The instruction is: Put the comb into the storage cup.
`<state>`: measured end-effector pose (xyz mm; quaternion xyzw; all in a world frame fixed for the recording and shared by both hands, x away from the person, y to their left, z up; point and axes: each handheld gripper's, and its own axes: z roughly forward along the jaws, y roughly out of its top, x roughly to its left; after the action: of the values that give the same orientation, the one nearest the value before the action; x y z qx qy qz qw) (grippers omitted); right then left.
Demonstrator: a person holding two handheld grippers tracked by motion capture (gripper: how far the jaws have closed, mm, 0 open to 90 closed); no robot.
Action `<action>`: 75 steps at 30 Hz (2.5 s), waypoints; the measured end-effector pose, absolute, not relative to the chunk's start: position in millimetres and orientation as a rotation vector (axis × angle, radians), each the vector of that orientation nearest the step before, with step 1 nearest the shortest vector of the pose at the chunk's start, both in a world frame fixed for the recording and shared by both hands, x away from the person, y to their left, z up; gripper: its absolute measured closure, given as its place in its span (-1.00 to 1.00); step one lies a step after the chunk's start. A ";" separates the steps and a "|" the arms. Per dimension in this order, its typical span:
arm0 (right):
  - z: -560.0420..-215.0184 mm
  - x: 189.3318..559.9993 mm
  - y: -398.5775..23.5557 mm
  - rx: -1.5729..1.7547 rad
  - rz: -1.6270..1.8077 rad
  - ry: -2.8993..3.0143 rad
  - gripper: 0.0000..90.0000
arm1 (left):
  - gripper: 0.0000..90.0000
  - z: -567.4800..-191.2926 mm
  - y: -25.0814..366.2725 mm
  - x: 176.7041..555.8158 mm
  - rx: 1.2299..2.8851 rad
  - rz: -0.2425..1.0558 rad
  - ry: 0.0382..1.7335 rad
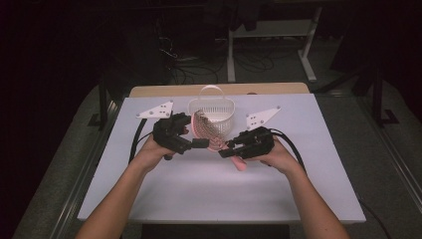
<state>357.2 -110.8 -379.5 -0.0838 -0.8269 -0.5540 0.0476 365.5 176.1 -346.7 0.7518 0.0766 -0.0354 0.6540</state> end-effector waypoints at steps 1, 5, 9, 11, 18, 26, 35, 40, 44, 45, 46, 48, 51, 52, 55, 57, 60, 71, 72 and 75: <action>-380.1 357.2 -110.4 -0.250 -1.688 -2.531 0.52 | -0.59 -346.9 175.9 365.5 1.706 -0.082 0.176; -382.5 357.7 -108.8 -0.247 -1.681 -2.541 0.52 | -0.58 -347.4 175.4 365.7 1.711 -0.078 0.179; -384.8 358.5 -107.5 -0.246 -1.681 -2.553 0.52 | -0.58 -348.1 174.0 365.5 1.715 -0.069 0.181; -386.7 359.0 -106.6 -0.249 -1.683 -2.556 0.52 | -0.58 -348.4 172.8 365.2 1.718 -0.061 0.187; -391.9 360.8 -104.9 -0.271 -1.678 -2.565 0.49 | -0.57 -349.1 168.4 363.0 1.719 -0.030 0.193; -393.5 361.9 -103.8 -0.286 -1.683 -2.557 0.47 | -0.57 -348.7 167.8 361.8 1.711 -0.020 0.204; -395.2 363.5 -102.5 -0.324 -1.682 -2.547 0.26 | -0.56 -348.4 167.8 361.4 1.710 -0.021 0.205; -394.2 364.3 -103.7 -0.355 -1.712 -2.528 -0.10 | -0.56 -347.9 168.4 361.3 1.712 -0.018 0.212; -392.1 364.0 -106.2 -0.389 -1.722 -2.525 -0.29 | -0.56 -347.5 170.8 362.4 1.716 -0.006 0.223; -391.7 363.9 -106.9 -0.395 -1.722 -2.526 -0.33 | -0.56 -347.2 171.4 362.3 1.717 -0.002 0.225; -391.3 363.8 -107.7 -0.406 -1.720 -2.530 -0.37 | -0.56 -346.9 172.1 362.6 1.718 0.003 0.227; -390.7 363.8 -109.5 -0.423 -1.718 -2.532 -0.42 | -0.56 -346.5 173.4 363.0 1.719 0.011 0.233; -390.2 363.4 -111.8 -0.451 -1.711 -2.549 -0.47 | -0.56 -346.0 175.8 363.9 1.723 0.024 0.246; -390.1 363.3 -112.8 -0.459 -1.708 -2.552 -0.49 | -0.56 -345.9 176.6 364.2 1.722 0.025 0.249; -390.8 362.4 -116.1 -0.493 -1.709 -2.555 -0.56 | -0.56 -345.1 179.4 364.6 1.729 0.039 0.257; -392.0 361.8 -119.3 -0.524 -1.706 -2.562 -0.62 | -0.56 -344.5 181.6 365.0 1.728 0.046 0.264; -393.7 361.5 -122.2 -0.553 -1.696 -2.568 -0.67 | -0.56 -343.8 184.0 365.1 1.730 0.061 0.271; -401.9 354.3 -135.5 -0.731 -1.637 -2.659 -0.97 | -0.56 -339.8 195.4 367.3 1.712 0.096 0.295; -402.7 353.4 -137.4 -0.753 -1.633 -2.672 -0.97 | -0.56 -339.4 196.5 367.5 1.711 0.099 0.297; -405.1 349.5 -142.7 -0.816 -1.618 -2.705 -1.00 | -0.56 -338.5 199.0 368.0 1.705 0.108 0.304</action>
<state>349.5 -142.7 -405.1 -0.2502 -0.8295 -0.4961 -0.0571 368.0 199.0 -338.5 0.7497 0.1337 0.0476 0.6464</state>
